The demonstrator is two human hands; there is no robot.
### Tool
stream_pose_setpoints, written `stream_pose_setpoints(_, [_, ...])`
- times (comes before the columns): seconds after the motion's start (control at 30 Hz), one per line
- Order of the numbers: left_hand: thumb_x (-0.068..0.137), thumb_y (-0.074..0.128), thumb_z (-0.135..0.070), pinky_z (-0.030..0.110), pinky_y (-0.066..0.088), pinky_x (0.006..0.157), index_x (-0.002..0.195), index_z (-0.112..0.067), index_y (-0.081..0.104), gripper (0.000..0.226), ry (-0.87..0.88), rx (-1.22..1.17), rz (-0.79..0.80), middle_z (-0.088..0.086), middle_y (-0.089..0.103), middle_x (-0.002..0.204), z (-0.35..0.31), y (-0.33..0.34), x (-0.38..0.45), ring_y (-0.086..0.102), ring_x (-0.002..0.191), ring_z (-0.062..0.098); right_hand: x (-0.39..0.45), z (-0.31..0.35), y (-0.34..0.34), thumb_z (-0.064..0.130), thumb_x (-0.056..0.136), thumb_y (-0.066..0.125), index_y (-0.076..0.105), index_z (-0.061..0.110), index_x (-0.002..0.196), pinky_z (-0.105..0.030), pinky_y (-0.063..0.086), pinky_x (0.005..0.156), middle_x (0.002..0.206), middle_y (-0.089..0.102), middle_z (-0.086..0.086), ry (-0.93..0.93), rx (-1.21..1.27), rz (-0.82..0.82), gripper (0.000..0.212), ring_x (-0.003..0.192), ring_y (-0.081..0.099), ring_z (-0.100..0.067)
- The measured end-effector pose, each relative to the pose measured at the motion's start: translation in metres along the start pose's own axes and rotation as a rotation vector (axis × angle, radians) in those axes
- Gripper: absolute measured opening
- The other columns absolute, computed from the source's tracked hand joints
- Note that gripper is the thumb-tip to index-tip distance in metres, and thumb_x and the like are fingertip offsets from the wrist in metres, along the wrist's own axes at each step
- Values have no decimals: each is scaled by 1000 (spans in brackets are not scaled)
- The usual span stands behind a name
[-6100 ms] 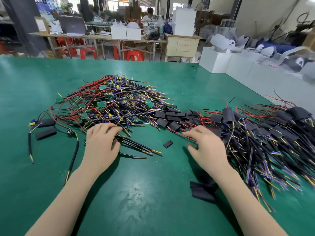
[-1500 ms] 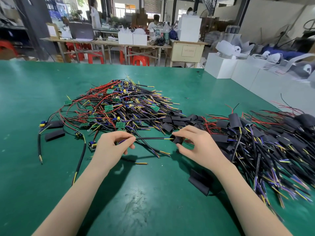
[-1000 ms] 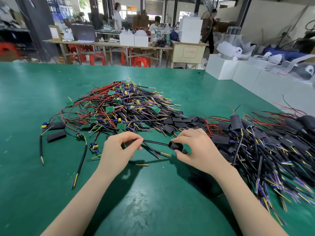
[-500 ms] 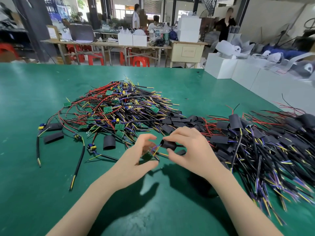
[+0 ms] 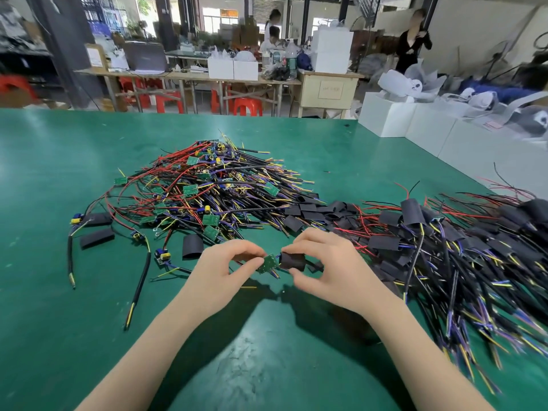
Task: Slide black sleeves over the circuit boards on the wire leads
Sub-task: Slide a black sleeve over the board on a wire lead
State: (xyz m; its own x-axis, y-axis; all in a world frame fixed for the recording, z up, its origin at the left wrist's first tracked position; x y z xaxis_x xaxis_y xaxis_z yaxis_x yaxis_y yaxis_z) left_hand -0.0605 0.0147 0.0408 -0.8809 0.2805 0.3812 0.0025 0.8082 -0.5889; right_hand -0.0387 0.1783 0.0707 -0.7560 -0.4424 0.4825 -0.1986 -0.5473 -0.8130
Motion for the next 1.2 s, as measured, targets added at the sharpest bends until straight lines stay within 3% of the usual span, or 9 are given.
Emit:
stream_pose_setpoints(0.07, [89, 66, -6, 5, 41, 79, 93, -19, 71, 15, 29, -4, 5, -13, 69, 90, -5, 2, -1, 62, 88, -1, 0, 2, 5, 17, 74, 71, 72, 15, 98, -25, 47, 70, 92, 62, 3, 2, 40, 38, 24, 81, 58, -13])
stream_pose_setpoints(0.17, [89, 66, -5, 8, 42, 81, 94, -19, 70, 15, 63, -9, 15, -13, 68, 90, -8, 4, -3, 61, 88, 1, 0, 0, 7, 13, 75, 72, 73, 16, 99, -6, 32, 66, 91, 61, 4, 19, 103, 62, 24, 76, 52, -3])
stream_pose_setpoints(0.3, [89, 65, -5, 9, 41, 79, 95, -14, 70, 12, 130, 43, -29, -12, 66, 89, -13, 1, -3, 59, 86, 1, 0, -3, 4, 14, 77, 73, 74, 16, 102, -6, 35, 68, 92, 64, 5, 53, 149, 46, 26, 78, 55, -1])
stream_pose_setpoints(0.47, [90, 64, -2, 7, 41, 77, 96, -12, 69, 13, 128, 11, -53, -11, 64, 88, -13, 0, -4, 60, 83, 2, 1, -1, 0, 13, 81, 75, 73, 12, 109, -22, 47, 82, 96, 66, 1, 29, 188, 6, 29, 86, 61, -7])
stream_pose_setpoints(0.7, [88, 69, -9, 11, 45, 78, 93, -28, 65, 21, 25, -131, 5, -12, 68, 88, -1, 0, 0, 64, 82, 7, 2, -2, 5, 11, 86, 70, 69, 12, 117, -2, 32, 73, 104, 64, 2, 30, 185, -34, 31, 88, 55, 0])
stream_pose_setpoints(0.83, [85, 70, -4, 16, 50, 79, 95, -24, 66, 23, 35, -123, -42, -5, 68, 91, 0, -2, -1, 67, 81, 13, 2, -1, 8, 12, 85, 71, 69, 11, 116, -4, 34, 74, 103, 64, 1, 36, 232, -17, 31, 88, 55, 2])
stream_pose_setpoints(0.93, [84, 71, -2, 18, 50, 80, 96, -19, 67, 22, 64, -79, -51, -6, 67, 95, 0, -4, -1, 66, 83, 13, 1, 0, 13, 13, 86, 70, 69, 12, 116, -12, 41, 81, 103, 65, 0, 22, 223, 0, 30, 91, 58, -6])
stream_pose_setpoints(1.2, [81, 71, 2, 26, 49, 76, 94, -16, 68, 22, 130, -19, -55, -7, 67, 91, -7, -1, -2, 60, 80, 14, 0, -12, 18, 14, 81, 75, 74, 16, 107, -14, 43, 63, 95, 67, 3, 137, 349, -21, 26, 77, 59, -5])
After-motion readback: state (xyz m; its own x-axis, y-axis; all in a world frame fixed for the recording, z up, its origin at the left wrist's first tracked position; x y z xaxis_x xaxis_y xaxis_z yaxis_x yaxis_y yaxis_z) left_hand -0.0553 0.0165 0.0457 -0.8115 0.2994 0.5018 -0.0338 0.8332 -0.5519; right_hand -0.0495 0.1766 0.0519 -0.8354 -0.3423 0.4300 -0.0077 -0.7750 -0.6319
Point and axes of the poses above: each hand's wrist, its own x-axis towards the middle knuckle, its own y-axis out of the palm, z = x × y, the point moved 7 cm from there along x, towards the middle knuckle
